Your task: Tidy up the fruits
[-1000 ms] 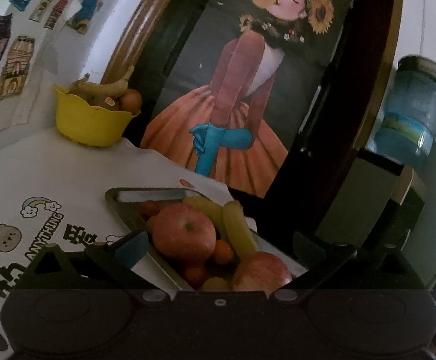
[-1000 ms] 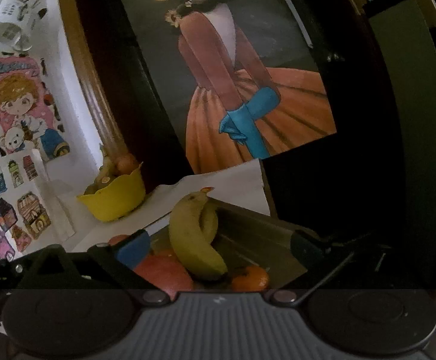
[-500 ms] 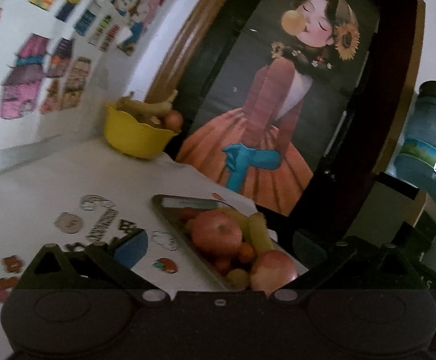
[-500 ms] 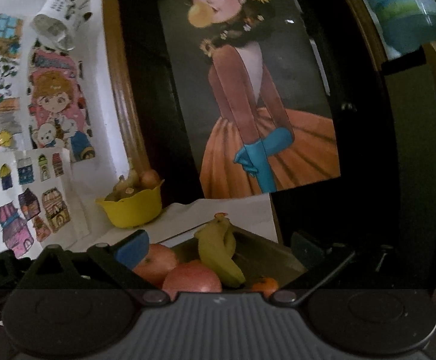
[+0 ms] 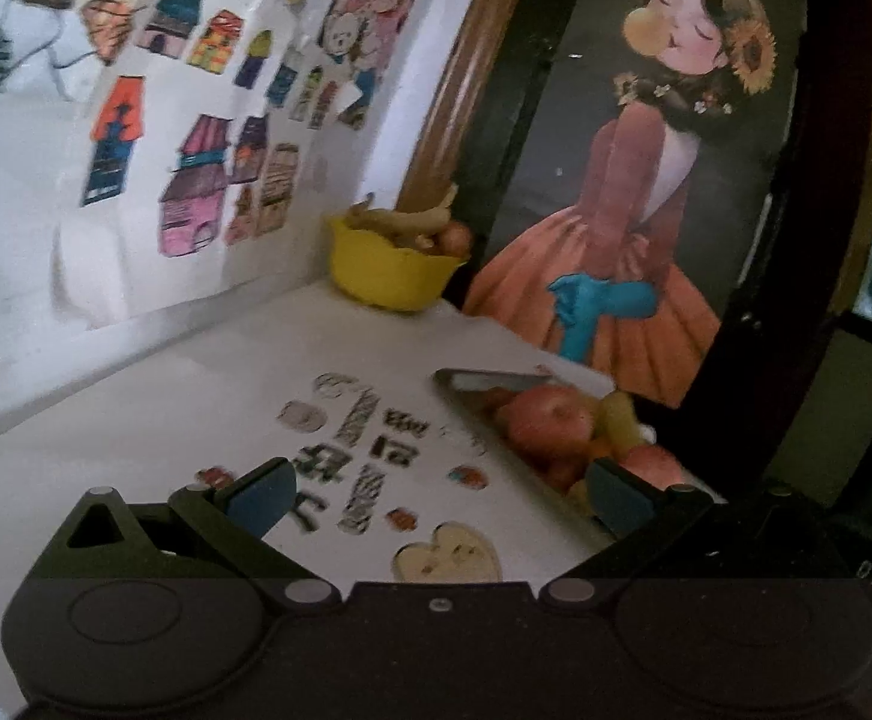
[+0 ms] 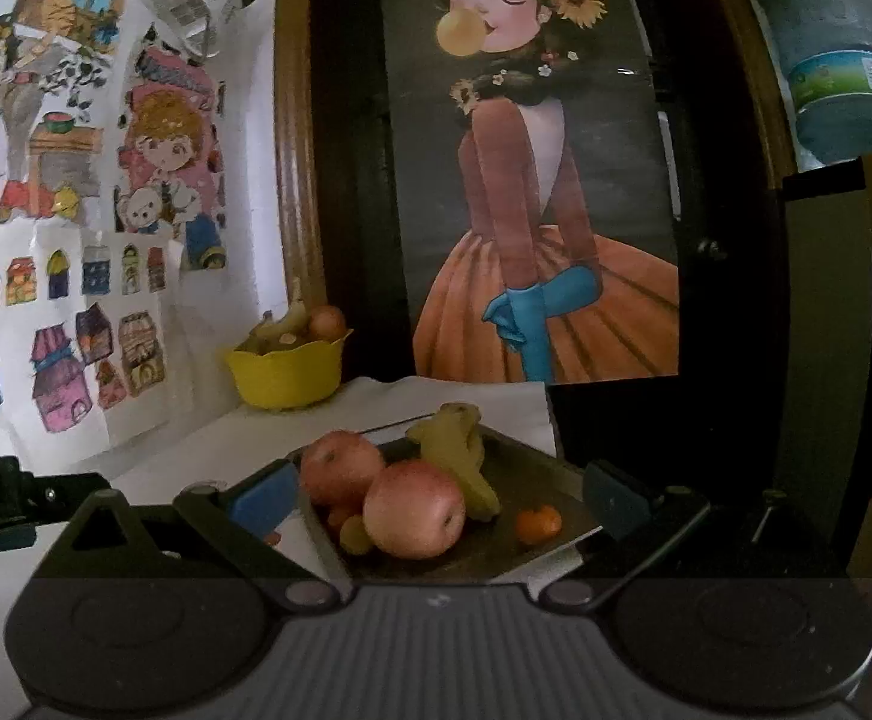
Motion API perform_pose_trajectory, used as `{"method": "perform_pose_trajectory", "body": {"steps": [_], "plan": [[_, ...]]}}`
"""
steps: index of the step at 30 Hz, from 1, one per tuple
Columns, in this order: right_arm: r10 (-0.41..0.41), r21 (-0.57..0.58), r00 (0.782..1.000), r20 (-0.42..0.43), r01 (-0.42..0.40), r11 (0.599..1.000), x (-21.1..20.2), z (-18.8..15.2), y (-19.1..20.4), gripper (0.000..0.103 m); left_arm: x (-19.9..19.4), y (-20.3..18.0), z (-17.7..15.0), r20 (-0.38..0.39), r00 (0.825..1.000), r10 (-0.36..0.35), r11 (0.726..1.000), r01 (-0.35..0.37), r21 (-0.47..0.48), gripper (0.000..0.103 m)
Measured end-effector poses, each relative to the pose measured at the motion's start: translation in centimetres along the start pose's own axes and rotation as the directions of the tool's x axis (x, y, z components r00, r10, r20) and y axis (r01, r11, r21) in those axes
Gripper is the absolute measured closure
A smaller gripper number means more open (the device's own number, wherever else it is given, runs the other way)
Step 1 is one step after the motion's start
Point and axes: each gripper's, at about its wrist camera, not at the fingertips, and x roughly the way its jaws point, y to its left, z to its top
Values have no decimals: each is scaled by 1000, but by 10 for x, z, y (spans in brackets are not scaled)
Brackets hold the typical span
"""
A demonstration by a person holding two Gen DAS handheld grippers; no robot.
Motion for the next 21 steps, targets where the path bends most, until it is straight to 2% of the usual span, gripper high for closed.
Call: {"method": "perform_pose_trajectory", "body": {"steps": [12, 21], "plan": [[-1, -18, 1000, -6, 1, 1000, -21, -18, -1, 0, -30, 8, -22, 7, 999, 40, 999, -40, 15, 1], [26, -19, 1000, 10, -26, 999, -32, -35, 5, 0, -40, 11, -36, -3, 997, 76, 995, -75, 69, 1]]}}
